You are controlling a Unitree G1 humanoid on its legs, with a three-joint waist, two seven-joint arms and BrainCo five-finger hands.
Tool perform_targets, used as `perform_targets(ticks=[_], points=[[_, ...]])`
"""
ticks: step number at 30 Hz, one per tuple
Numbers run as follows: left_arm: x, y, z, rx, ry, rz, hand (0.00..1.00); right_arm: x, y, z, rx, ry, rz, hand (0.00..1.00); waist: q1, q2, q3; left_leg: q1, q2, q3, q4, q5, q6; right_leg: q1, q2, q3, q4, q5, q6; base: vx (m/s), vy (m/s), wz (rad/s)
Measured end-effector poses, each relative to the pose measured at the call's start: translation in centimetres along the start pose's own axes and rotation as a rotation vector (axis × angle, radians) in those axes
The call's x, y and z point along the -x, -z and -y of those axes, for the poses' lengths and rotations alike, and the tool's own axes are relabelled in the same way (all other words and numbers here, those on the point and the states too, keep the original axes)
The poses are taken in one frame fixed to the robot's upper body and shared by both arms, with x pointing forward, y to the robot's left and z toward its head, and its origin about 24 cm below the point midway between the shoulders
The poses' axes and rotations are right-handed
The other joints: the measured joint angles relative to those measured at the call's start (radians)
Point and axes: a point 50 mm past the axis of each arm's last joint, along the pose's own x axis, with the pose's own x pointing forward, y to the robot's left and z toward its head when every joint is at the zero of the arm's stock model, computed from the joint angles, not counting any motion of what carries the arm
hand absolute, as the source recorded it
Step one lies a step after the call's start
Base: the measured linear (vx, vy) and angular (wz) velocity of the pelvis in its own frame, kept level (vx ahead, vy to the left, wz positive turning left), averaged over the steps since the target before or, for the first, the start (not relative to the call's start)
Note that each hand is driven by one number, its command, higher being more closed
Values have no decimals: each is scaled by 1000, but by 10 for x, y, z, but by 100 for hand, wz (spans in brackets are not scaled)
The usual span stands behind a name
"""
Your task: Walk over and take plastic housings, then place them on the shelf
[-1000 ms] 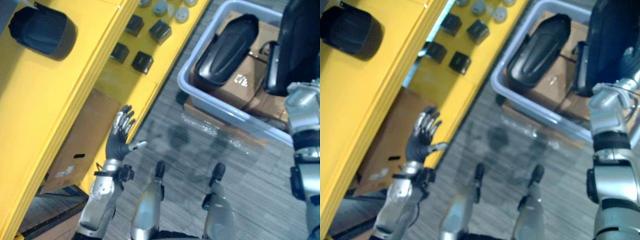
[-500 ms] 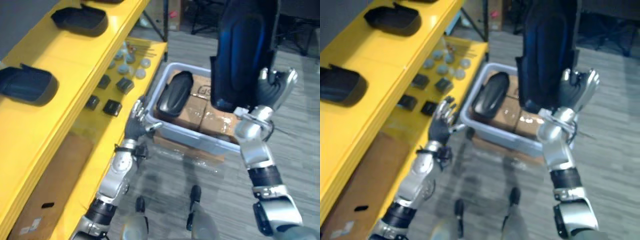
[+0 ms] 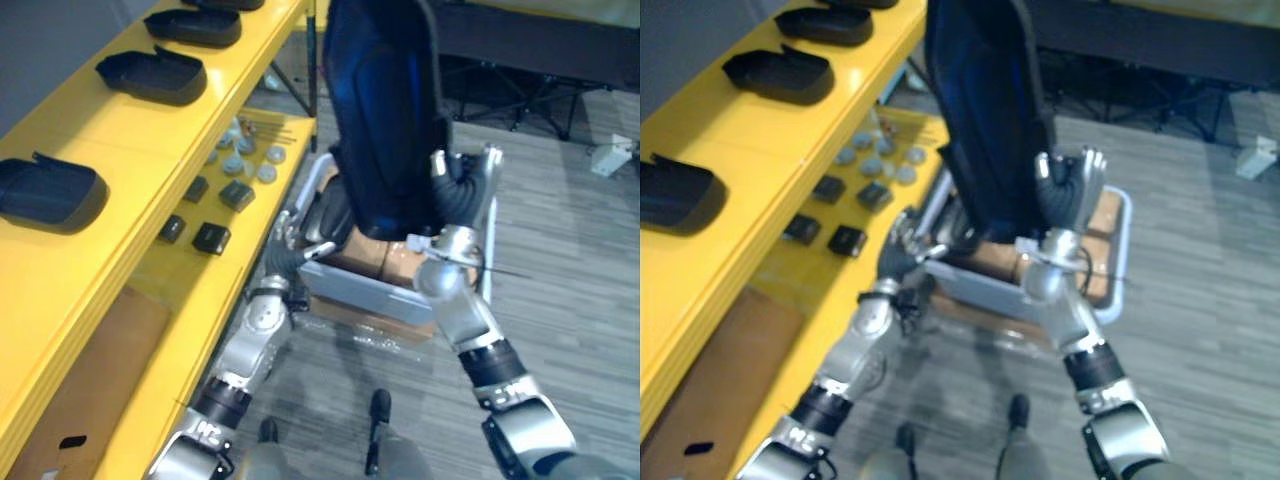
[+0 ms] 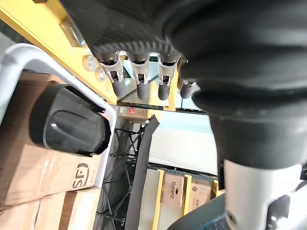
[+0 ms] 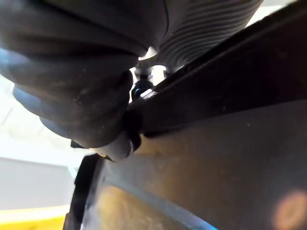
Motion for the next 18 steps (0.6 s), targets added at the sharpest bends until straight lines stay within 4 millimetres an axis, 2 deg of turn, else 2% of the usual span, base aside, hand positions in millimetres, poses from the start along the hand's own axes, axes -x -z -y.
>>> perform_targets(ticks=[6,14,18], points=[[2,7,10,144,43,-33,0,21,9,-13,32,-92,-33,100,0,-1,0,-1,1,-1,0,0,0,0,0,-3,-7,-14,5,-19,-1,0],[7,6,34,294,152,-20,0,35,19,-21,59,-143,-78,100,-1,-1,-1,-1,1,-2,-4,0,0,-1,0,-7,2,-9,3,4,1,0],[7,5,38,328,153,-21,0,37,21,-21,54,-134,-84,100,0,-1,-1,0,0,-2,-10,0,0,0,-1,-7,2,-6,4,0,0,0]])
